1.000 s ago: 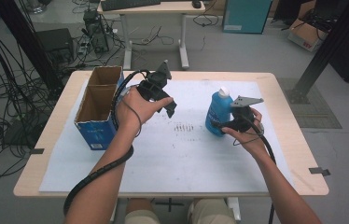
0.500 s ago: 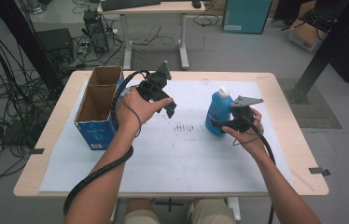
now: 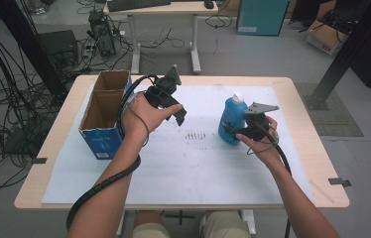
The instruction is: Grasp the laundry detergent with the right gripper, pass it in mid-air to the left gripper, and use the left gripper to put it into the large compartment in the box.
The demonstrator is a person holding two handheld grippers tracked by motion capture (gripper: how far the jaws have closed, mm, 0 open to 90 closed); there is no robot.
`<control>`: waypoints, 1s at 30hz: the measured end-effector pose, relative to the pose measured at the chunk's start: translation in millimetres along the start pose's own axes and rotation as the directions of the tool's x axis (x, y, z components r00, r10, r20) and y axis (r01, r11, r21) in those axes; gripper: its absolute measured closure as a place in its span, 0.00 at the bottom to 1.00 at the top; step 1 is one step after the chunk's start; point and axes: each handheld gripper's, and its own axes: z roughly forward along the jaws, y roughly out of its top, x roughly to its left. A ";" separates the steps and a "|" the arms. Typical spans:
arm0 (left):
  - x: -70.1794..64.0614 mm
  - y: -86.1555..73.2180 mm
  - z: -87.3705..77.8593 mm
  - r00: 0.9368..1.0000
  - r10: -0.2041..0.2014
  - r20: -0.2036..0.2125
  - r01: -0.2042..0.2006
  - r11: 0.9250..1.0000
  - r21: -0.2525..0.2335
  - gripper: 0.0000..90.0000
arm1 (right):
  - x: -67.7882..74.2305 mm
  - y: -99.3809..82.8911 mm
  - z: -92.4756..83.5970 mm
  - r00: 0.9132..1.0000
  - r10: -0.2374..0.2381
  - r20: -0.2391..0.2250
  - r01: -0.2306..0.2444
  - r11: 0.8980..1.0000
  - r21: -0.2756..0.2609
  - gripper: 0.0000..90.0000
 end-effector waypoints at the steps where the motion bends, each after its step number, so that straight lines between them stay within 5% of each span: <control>1: 0.0 0.0 0.0 1.000 0.000 0.000 0.000 1.000 0.000 0.08 | 0.0 0.0 0.0 1.000 0.000 0.000 0.000 1.000 0.000 0.21; 19: 1.6 -0.8 -0.6 1.000 -0.003 -0.002 0.003 1.000 0.001 0.08 | 1.9 -0.7 3.8 1.000 -0.014 0.012 0.014 1.000 0.002 0.44; 30: 1.0 -0.2 -1.5 1.000 0.001 -0.003 -0.001 1.000 -0.002 0.08 | 1.4 -1.2 3.8 1.000 -0.007 0.004 0.007 1.000 -0.002 0.45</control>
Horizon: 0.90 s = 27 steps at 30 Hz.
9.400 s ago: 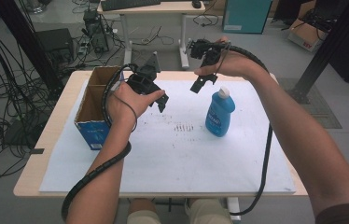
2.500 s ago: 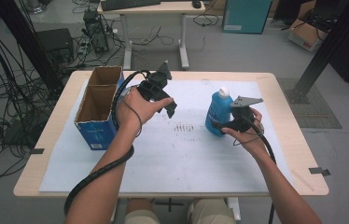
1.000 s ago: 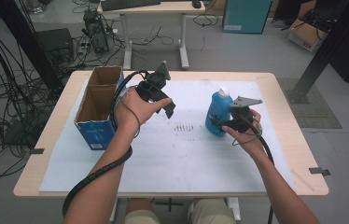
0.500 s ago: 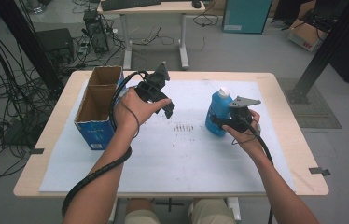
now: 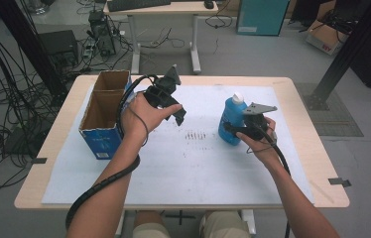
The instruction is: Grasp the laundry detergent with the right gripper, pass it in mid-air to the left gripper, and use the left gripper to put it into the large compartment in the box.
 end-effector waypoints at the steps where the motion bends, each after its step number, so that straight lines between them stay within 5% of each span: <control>1: 0.0 0.0 0.0 1.000 -0.001 0.002 0.001 1.000 0.003 0.08 | -0.2 -0.1 -0.2 1.000 0.003 -0.002 -0.003 1.000 0.003 0.45; 27: -1.6 -0.3 -3.8 1.000 0.006 -0.005 -0.006 1.000 -0.003 0.08 | -1.6 -0.3 -0.1 1.000 -0.011 -0.012 0.011 1.000 0.002 0.46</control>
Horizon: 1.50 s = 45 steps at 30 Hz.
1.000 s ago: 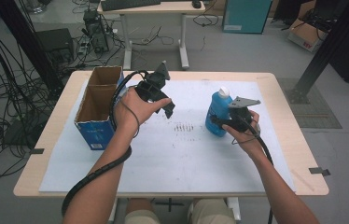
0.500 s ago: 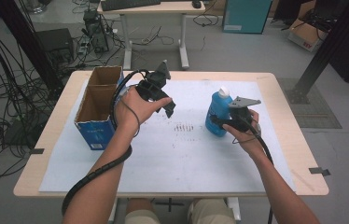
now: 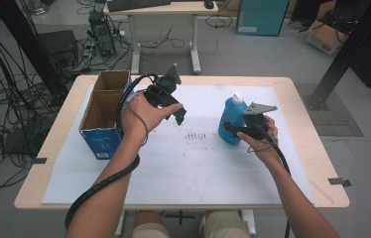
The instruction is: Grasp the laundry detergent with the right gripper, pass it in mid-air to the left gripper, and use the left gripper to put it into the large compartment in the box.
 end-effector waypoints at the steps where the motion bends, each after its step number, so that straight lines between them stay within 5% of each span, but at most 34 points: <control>1: -0.1 0.0 0.0 1.000 0.000 0.000 0.000 1.000 0.002 0.08 | -0.1 0.0 0.0 1.000 0.000 0.000 0.000 1.000 0.000 0.46; 45: -1.1 -0.3 -7.3 1.000 0.007 -0.017 -0.007 1.000 -0.007 0.08 | -0.1 -0.3 -0.1 1.000 0.018 0.002 -0.018 1.000 -0.003 0.50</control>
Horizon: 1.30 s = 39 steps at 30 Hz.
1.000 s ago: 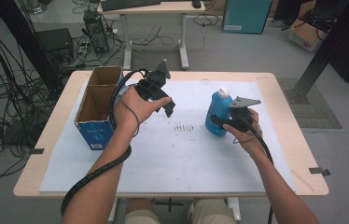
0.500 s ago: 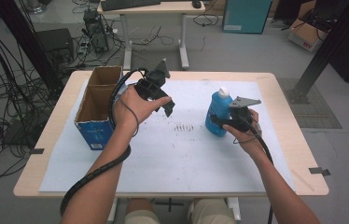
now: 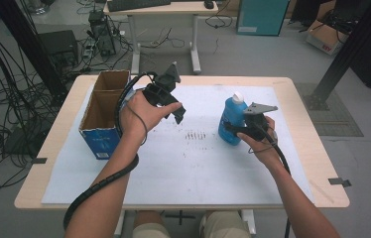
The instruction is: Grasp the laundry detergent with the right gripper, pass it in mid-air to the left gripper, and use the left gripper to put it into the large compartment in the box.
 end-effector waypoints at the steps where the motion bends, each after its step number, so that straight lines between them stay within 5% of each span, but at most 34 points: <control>1: 0.0 0.1 -0.2 1.000 0.000 0.000 0.000 1.000 0.000 0.08 | 0.1 0.0 0.0 1.000 0.000 0.001 0.000 1.000 0.000 0.50; 24: 0.5 3.6 -10.5 0.999 0.037 0.005 -0.037 0.999 -0.004 0.07 | -0.3 3.3 0.8 1.000 0.002 -0.001 -0.002 1.000 0.015 0.50; 39: 10.6 7.8 -38.9 0.986 0.162 -0.031 -0.162 0.987 0.015 0.07 | -3.5 18.1 -3.0 0.999 0.003 -0.034 -0.002 0.999 0.033 0.50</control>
